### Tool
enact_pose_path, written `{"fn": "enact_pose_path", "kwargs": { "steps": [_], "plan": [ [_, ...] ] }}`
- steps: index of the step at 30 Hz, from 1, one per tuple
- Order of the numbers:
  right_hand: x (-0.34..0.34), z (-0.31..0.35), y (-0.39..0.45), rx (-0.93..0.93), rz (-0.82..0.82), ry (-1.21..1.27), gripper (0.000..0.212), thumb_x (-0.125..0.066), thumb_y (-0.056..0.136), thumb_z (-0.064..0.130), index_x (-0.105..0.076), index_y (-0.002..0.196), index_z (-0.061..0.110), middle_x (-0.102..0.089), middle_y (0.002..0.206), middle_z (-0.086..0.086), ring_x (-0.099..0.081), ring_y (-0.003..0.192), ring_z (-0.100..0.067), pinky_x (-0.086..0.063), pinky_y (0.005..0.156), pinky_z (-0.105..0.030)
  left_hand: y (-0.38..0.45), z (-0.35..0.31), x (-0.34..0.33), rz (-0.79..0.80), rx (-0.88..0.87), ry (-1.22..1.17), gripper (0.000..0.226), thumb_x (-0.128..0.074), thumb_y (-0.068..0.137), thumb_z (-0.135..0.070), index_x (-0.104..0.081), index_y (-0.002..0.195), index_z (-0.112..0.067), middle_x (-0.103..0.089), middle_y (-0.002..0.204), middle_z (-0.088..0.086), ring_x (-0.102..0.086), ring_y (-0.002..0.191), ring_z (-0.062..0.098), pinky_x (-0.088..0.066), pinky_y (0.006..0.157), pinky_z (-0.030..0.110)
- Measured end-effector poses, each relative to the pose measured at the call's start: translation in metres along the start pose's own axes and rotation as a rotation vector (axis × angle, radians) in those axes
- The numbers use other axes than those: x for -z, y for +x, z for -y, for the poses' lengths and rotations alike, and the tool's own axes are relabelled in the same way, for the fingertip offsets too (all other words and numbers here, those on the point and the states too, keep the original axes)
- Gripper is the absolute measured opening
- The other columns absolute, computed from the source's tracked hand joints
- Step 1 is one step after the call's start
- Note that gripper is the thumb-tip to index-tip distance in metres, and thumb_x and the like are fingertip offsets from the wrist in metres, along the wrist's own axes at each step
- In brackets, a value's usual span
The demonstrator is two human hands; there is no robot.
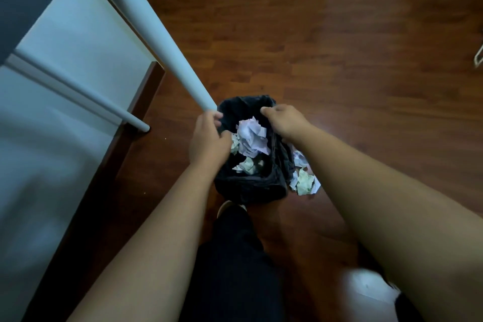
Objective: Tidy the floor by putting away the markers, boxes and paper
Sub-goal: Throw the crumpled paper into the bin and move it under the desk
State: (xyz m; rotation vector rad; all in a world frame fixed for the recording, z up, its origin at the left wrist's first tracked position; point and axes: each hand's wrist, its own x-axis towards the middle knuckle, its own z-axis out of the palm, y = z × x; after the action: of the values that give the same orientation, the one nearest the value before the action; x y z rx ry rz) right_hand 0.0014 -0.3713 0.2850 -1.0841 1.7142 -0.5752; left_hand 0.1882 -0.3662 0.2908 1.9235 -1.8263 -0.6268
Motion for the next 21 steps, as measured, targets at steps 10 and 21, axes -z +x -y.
{"fn": "enact_pose_path", "kwargs": {
  "steps": [10,21],
  "plan": [
    [0.090,-0.146,0.025,-0.340,-0.099,-0.447,0.052,-0.057,0.090,0.035,-0.046,0.136,0.016,-0.051,0.134,-0.019,-0.049,0.121,-0.039,-0.042,0.099,-0.040,-0.009,-0.113,-0.129,0.462,-0.399,-0.006,0.046,-0.051,0.090,-0.013,-0.039,0.133,-0.024,-0.052,0.105,-0.001,-0.057,0.077,0.020,-0.049,0.062,0.038],
    [0.056,-0.265,0.073,-0.261,0.182,-0.720,0.084,-0.074,0.076,0.041,-0.023,0.142,0.056,0.004,0.160,-0.001,-0.020,0.139,-0.039,-0.030,0.103,-0.068,-0.019,-0.016,-0.298,0.815,-0.257,0.649,0.078,-0.071,0.083,-0.014,-0.029,0.149,-0.018,-0.003,0.160,0.015,-0.022,0.139,0.039,-0.034,0.109,0.041]
  ]
}}
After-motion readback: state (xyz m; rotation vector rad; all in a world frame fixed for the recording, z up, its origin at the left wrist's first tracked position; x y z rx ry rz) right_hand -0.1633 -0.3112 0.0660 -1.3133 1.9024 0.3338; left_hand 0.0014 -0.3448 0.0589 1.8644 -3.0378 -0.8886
